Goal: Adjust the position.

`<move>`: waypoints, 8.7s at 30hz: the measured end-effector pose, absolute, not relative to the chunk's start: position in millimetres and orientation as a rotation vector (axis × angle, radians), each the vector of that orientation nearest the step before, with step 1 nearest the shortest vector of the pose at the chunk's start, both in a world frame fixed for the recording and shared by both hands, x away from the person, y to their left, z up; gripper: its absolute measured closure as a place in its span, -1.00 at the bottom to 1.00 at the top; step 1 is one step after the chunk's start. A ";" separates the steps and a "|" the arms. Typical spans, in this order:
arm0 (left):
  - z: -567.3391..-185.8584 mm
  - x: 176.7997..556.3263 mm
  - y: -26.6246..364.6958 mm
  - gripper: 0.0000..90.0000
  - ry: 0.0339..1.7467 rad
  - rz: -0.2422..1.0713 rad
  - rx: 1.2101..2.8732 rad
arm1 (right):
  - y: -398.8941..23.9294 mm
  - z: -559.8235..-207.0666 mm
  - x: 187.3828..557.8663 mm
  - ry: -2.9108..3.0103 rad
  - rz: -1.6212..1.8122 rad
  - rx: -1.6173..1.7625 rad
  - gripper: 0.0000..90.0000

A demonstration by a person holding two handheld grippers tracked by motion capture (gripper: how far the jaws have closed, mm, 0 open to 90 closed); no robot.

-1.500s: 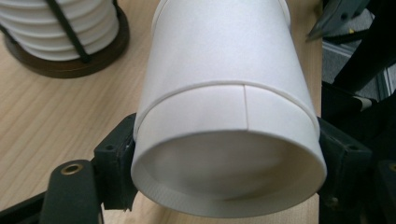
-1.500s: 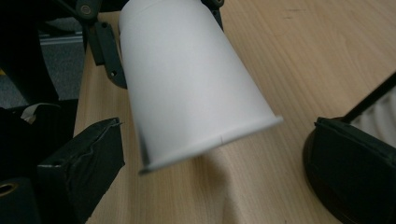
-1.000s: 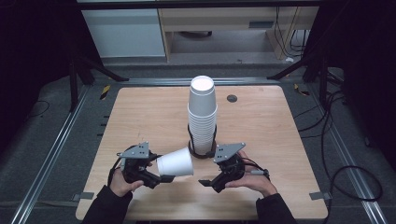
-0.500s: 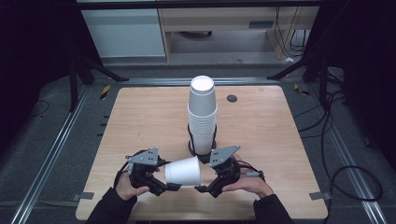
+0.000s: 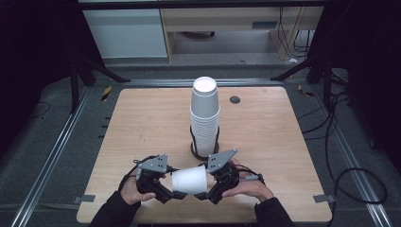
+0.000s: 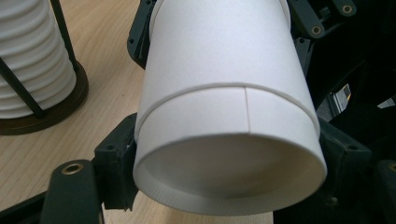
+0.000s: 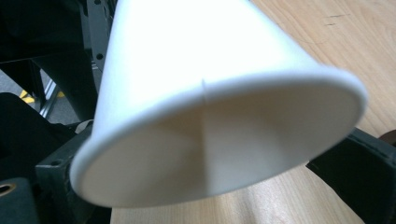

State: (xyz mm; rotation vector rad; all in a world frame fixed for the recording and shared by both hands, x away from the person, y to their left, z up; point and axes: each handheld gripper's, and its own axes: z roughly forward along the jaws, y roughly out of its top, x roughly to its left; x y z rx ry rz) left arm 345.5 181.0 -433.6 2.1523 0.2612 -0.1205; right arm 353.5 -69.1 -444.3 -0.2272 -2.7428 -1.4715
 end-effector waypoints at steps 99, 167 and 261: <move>-433.5 344.9 186.6 -0.49 0.303 0.041 2.156 | -73.9 -429.2 363.6 -2.641 -1.608 -0.393 -0.93; -451.7 345.2 171.8 -0.50 0.320 0.131 2.379 | -49.8 -439.5 361.3 -2.812 -1.421 -0.386 -0.90; -444.0 363.7 213.6 -0.68 0.636 0.210 2.108 | -93.9 -414.2 363.8 -2.618 -1.800 -0.603 -0.67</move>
